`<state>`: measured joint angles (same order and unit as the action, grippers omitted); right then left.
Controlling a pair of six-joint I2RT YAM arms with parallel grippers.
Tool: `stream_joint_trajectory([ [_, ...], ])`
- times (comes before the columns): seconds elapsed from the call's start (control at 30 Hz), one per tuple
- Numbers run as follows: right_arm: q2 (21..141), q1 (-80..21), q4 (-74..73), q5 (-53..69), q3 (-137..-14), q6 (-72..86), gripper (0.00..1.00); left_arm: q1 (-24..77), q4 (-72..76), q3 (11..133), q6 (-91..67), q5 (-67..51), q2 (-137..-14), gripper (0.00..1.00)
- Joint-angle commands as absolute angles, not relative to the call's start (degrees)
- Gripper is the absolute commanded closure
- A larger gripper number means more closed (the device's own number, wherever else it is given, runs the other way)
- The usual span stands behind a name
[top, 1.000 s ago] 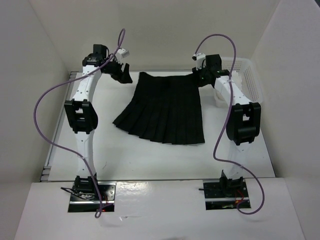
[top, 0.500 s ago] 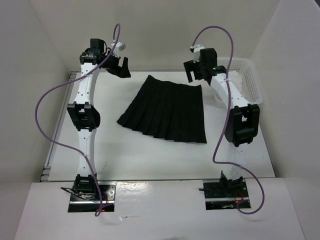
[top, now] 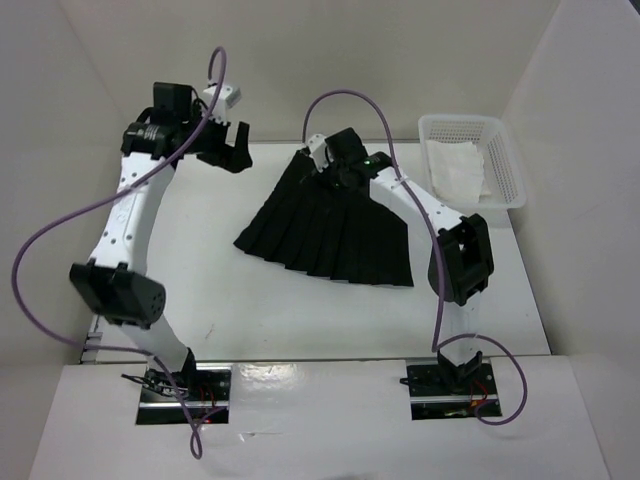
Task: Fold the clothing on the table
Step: Flatten the skirt out
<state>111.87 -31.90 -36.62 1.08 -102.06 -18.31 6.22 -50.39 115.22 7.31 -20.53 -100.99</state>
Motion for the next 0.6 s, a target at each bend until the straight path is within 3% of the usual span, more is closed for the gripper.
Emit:
stream_joint_trajectory([
  [0.0,114.3,-30.4,-37.4,-1.0,-103.9,-18.5,0.01,4.6,-48.1,107.4,7.5,-11.4,-94.2,0.0],
  [0.2,118.8,-30.4,-37.3,-3.4,-109.2,-13.9,0.01,-2.7,-49.9,96.4,7.5,-7.0,-84.1,0.0],
  [0.57,136.3,-29.2,-47.5,-8.0,-140.2,-1.8,0.01,-9.0,-50.4,80.6,6.3,-3.7,-69.8,0.0],
])
